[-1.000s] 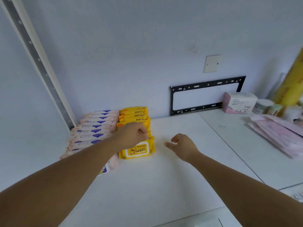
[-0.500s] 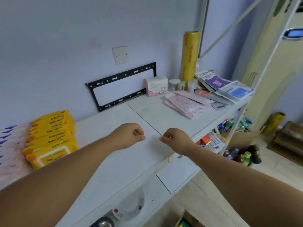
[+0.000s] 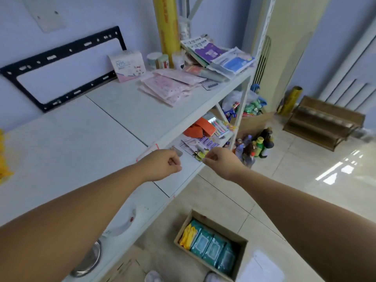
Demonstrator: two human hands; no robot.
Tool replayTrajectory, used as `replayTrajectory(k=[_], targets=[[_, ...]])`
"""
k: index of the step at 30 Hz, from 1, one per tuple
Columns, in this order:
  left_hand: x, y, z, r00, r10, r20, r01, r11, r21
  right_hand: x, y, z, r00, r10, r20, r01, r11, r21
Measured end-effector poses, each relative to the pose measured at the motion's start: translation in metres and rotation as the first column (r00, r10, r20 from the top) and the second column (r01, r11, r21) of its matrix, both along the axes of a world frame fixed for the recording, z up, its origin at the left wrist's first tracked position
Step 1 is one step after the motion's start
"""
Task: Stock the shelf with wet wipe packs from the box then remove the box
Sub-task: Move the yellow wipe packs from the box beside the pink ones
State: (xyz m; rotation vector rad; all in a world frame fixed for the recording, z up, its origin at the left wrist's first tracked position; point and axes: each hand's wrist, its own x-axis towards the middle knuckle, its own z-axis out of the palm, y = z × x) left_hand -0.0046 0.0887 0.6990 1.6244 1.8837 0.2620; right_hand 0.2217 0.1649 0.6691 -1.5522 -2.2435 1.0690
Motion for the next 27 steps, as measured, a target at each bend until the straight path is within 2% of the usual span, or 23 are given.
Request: replayTrajectory(k=[4,11,18,23,27], targets=[[0.018,-0.007,-0.042,0.999,-0.039,0.012,0.040,0.993,-0.115,0.026,-0.014,-0.036,0.995,0.003,0.101,0.004,0.998,-0.069],[0.022,-0.022,-0.124,0.997,-0.070,0.037,0.077,0.952,-0.297,0.044,-0.040,-0.113,0.973,0.062,0.224,0.012,0.949,-0.314],[0.010,-0.048,-0.226,0.996,-0.083,0.018,0.082,0.878,-0.471,0.042,-0.051,-0.202,0.910,0.192,0.368,0.006,0.881,-0.474],[0.003,-0.059,-0.309,0.997,-0.079,0.025,0.081,0.842,-0.534,0.023,-0.049,-0.277,0.858,0.325,0.398,-0.071,0.842,-0.535],[0.003,-0.057,-0.385,0.999,-0.033,0.022,0.040,0.833,-0.552,0.000,-0.041,-0.348,0.871,0.327,0.367,-0.081,0.832,-0.549]])
